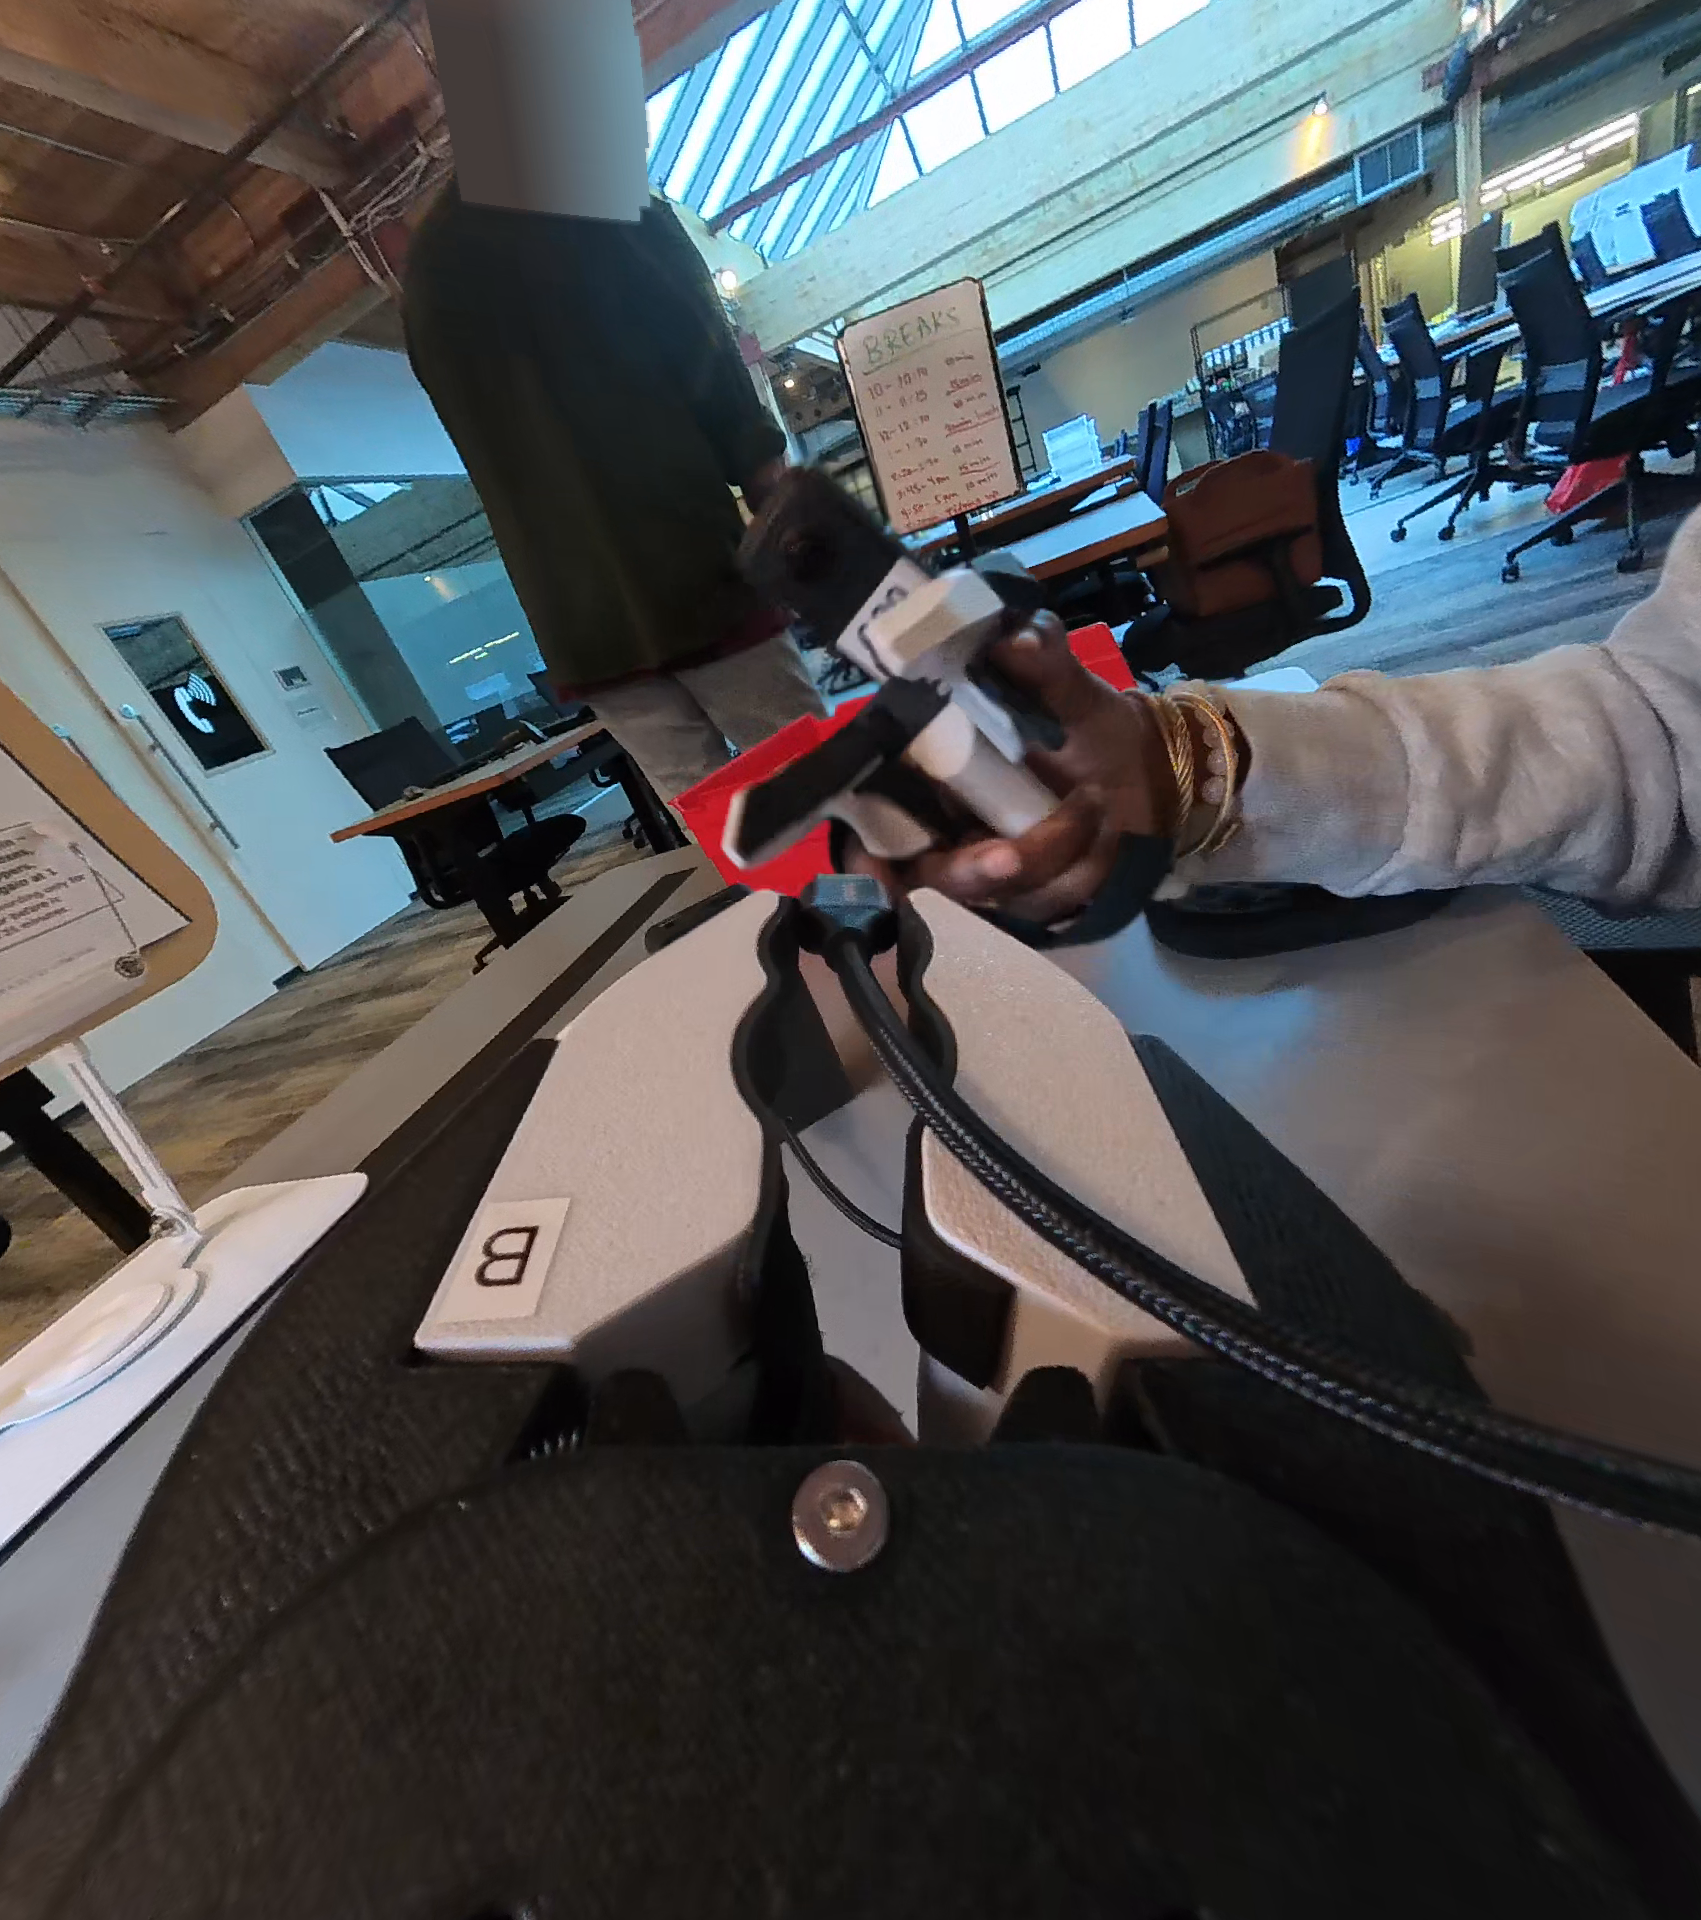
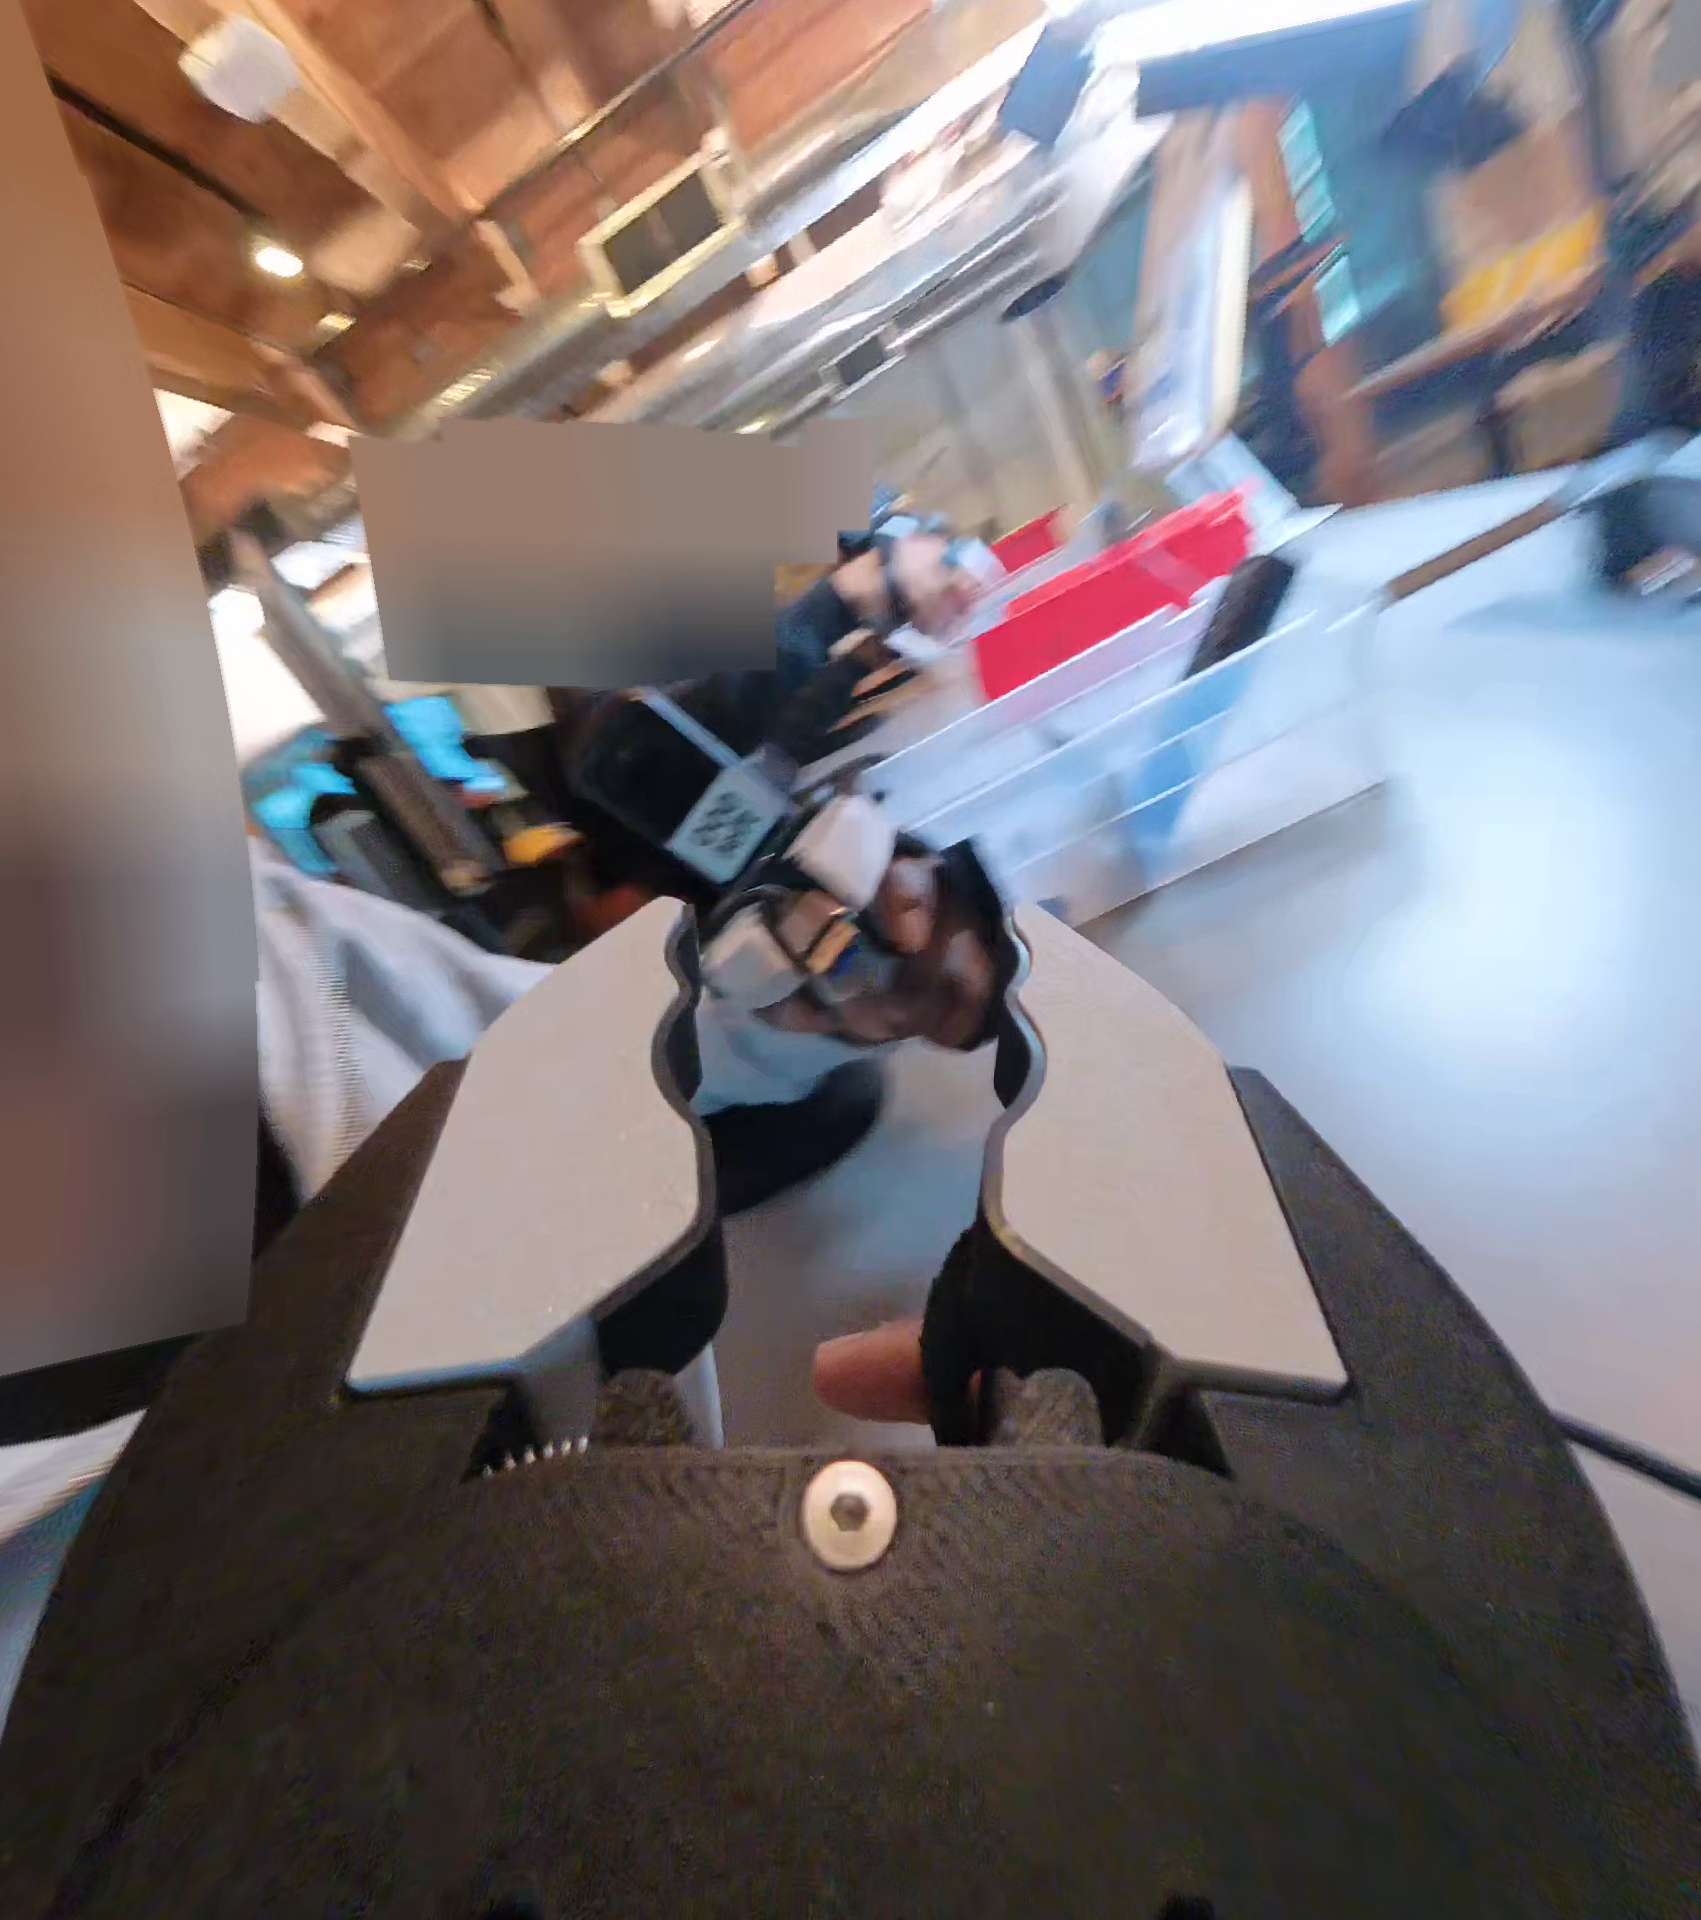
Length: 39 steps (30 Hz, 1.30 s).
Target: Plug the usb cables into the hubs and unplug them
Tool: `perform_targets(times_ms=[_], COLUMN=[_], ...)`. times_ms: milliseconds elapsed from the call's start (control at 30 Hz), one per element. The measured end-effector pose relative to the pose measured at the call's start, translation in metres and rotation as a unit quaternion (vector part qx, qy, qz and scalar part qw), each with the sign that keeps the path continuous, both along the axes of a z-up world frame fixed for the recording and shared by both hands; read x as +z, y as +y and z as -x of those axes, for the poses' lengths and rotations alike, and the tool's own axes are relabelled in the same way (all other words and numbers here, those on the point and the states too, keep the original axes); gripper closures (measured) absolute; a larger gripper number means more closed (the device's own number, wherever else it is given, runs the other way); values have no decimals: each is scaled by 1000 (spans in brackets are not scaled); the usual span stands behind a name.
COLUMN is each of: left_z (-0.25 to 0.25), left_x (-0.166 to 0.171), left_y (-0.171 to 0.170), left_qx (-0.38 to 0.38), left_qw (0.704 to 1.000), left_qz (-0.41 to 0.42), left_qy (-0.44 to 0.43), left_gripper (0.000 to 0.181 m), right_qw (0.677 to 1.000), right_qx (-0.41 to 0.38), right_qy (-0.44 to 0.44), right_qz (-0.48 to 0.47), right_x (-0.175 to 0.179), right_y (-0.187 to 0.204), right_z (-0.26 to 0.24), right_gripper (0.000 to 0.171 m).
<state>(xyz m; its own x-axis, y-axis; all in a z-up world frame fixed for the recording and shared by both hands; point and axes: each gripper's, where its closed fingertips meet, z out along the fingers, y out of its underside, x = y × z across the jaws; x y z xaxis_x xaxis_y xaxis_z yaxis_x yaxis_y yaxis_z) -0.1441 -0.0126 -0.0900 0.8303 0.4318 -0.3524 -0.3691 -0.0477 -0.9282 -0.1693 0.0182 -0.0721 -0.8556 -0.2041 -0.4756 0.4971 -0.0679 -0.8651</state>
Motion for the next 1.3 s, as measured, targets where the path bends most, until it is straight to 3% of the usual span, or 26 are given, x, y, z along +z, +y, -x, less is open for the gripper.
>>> perform_targets(times_ms=[67, 167, 267, 333, 433, 533, 600, 633, 733, 867, 1000, 1200, 1300], left_z=[2, 9, 25, 29, 31, 34, 35, 36, 41, 45, 45, 47, 45], left_x=[0, -3, -8, -10, -9, -4, -3, -3, -3, 3, 7, 15, 25], left_y=[-1, -3, -8, -11, -13, -18, -20, -20, -24, -29, -31, -40, -44], left_qx=[8, 23, 62, 67, 67, 76, 74, 75, 92, 128, 153, 176, 184], left_qw=[1000, 999, 996, 995, 992, 989, 987, 986, 982, 977, 976, 968, 962], left_qz=[-1, -6, -14, -23, -40, -62, -77, -83, -94, -114, -117, -150, -179], left_qy=[-4, -27, -61, -75, -95, -108, -119, -126, -135, -124, -101, -94, -92], left_gripper=[159, 163, 163, 163, 163, 163, 163, 163, 163, 163, 163, 163, 163], right_qw=[989, 923, 869, 870, 894, 880, 875, 872, 877, 940, 963, 961, 937], right_qx=[-121, -347, -441, -427, -342, -301, -290, -293, -311, -286, -249, -268, -317], right_qy=[79, 164, 186, 171, 137, 145, 149, 147, 132, -6, -68, 23, 119], right_qz=[4, -32, -128, -178, -256, -339, -358, -364, -342, -184, -79, -68, -90], right_x=[10, 18, -3, -23, -61, -99, -114, -119, -115, -80, -53, -40, -36], right_y=[18, 64, 100, 104, 86, 77, 70, 68, 62, 40, 25, 12, 10], right_z=[29, 84, 117, 124, 117, 116, 117, 120, 124, 110, 96, 82, 79], right_gripper=[118, 118, 114, 112, 110, 112, 121, 137, 143, 144, 144, 144, 144])
